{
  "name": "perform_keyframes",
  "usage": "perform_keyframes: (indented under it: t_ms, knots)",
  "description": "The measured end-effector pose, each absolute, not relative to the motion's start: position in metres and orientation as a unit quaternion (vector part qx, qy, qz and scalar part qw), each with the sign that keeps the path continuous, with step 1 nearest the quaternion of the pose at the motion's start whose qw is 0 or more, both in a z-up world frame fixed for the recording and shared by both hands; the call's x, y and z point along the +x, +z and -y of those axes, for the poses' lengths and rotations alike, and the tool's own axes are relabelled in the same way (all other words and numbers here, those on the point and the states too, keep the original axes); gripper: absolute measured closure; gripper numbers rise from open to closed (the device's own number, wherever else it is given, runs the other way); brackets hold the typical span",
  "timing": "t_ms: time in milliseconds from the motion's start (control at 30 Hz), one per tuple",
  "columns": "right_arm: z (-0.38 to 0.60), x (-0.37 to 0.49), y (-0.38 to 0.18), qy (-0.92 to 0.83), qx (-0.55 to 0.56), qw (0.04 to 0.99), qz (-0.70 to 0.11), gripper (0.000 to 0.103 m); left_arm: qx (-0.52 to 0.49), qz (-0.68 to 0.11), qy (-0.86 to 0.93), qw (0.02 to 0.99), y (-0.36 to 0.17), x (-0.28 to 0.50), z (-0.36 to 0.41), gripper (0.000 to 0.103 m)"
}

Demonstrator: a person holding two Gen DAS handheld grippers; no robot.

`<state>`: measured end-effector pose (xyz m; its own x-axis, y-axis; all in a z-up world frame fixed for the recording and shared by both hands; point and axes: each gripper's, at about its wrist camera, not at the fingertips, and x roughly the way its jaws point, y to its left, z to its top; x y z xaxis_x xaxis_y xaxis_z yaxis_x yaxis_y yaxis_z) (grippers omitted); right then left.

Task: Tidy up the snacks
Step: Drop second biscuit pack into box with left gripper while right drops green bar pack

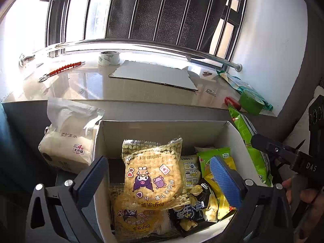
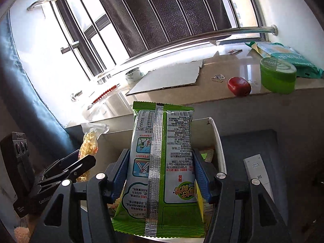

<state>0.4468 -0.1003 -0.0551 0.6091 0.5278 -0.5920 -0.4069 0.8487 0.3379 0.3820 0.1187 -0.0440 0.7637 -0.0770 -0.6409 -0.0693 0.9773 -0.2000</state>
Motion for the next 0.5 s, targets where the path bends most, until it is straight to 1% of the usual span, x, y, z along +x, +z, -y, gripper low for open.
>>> perform_keyframes:
  t_ms: [33, 200, 333, 500]
  knots:
    - [0.101, 0.449, -0.059, 0.26, 0.084, 0.892, -0.36, 0.0, -0.099, -0.343, -0.004, 0.934, -0.045, 0.377, -0.119, 0.0]
    - [0.109, 0.448, -0.077, 0.236, 0.084, 0.887, -0.389, 0.0, -0.052, -0.329, 0.004, 0.943, -0.037, 0.344, -0.116, 0.0]
    - [0.119, 0.43, -0.075, 0.241, 0.086, 0.89, -0.378, 0.0, -0.048, -0.314, -0.004, 0.948, -0.026, 0.313, -0.111, 0.0]
    - [0.133, 0.383, -0.055, 0.276, 0.101, 0.892, -0.343, 0.0, -0.048, -0.284, -0.007, 0.957, -0.01, 0.255, -0.096, 0.0]
